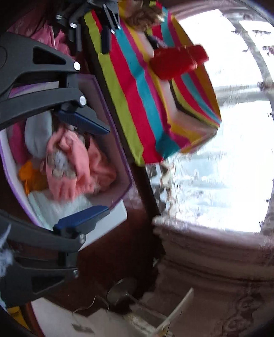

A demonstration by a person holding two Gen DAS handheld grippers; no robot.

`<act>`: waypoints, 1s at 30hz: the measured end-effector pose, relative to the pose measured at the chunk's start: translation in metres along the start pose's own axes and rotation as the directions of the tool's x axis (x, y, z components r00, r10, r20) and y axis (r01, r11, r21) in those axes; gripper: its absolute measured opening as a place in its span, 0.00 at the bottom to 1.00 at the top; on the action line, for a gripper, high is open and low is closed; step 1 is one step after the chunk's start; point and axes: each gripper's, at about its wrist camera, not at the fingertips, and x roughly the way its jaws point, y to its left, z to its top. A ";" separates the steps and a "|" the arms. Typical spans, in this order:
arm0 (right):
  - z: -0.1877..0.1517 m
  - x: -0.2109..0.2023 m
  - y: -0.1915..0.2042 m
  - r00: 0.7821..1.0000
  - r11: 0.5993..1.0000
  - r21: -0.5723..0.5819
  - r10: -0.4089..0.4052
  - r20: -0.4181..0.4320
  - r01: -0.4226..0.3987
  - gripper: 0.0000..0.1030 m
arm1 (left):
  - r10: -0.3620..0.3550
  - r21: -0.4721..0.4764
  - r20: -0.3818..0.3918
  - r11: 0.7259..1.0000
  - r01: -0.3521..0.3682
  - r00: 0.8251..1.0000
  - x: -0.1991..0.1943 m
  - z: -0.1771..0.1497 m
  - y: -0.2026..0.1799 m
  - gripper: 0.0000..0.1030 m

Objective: Organize soft objects
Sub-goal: 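Carry pink towel and grey bag into the box and open both tools, then move both tools back over the table toward the purple mitten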

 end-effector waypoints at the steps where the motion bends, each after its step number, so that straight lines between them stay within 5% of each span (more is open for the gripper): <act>1: 0.002 0.002 0.010 1.000 0.999 -0.027 0.018 0.008 -0.017 0.70 | 0.019 -0.023 0.014 1.000 -0.019 1.000 -0.003 -0.003 0.008 0.66; 4: 0.004 0.006 0.044 0.995 0.991 -0.087 0.100 0.007 -0.099 0.70 | 0.161 -0.108 0.048 0.982 -0.155 0.986 -0.017 -0.015 0.042 0.68; 7: 0.007 0.023 0.096 0.972 0.960 -0.154 0.232 -0.043 -0.235 0.71 | 0.366 -0.160 0.043 0.921 -0.355 0.930 -0.032 -0.034 0.084 0.68; 12: 0.009 0.063 0.200 0.925 0.873 -0.307 0.344 -0.162 -0.379 0.71 | 0.624 -0.280 -0.046 0.742 -0.610 0.780 -0.067 -0.094 0.169 0.68; 15: 0.012 0.096 0.272 0.884 0.803 -0.374 0.392 -0.256 -0.464 0.71 | 0.721 -0.394 -0.115 0.599 -0.698 0.684 -0.099 -0.142 0.222 0.68; 19: 0.018 0.133 0.348 0.838 0.743 -0.396 0.431 -0.334 -0.540 0.71 | 0.763 -0.629 -0.147 0.419 -0.655 0.629 -0.157 -0.201 0.279 0.68; 22: 0.025 0.158 0.397 0.810 0.713 -0.394 0.455 -0.370 -0.580 0.71 | 0.789 -0.822 -0.127 0.256 -0.509 0.602 -0.205 -0.246 0.318 0.70; 25: 0.039 0.182 0.438 0.803 0.702 -0.396 0.471 -0.366 -0.592 0.71 | 0.821 -0.912 -0.155 0.096 -0.400 0.550 -0.239 -0.276 0.349 0.69; 26: 0.046 0.188 0.448 0.806 0.704 -0.397 0.473 -0.357 -0.589 0.71 | 0.825 -0.926 -0.124 0.103 -0.363 0.551 -0.245 -0.279 0.355 0.70; 28: 0.069 0.206 0.474 0.808 0.717 -0.377 0.492 -0.323 -0.587 0.71 | 0.848 -0.918 -0.154 0.067 -0.391 0.508 -0.247 -0.275 0.358 0.70; 30: 0.093 0.225 0.495 0.797 0.733 -0.318 0.525 -0.297 -0.602 0.71 | 0.855 -0.899 -0.171 0.068 -0.432 0.489 -0.240 -0.271 0.358 0.72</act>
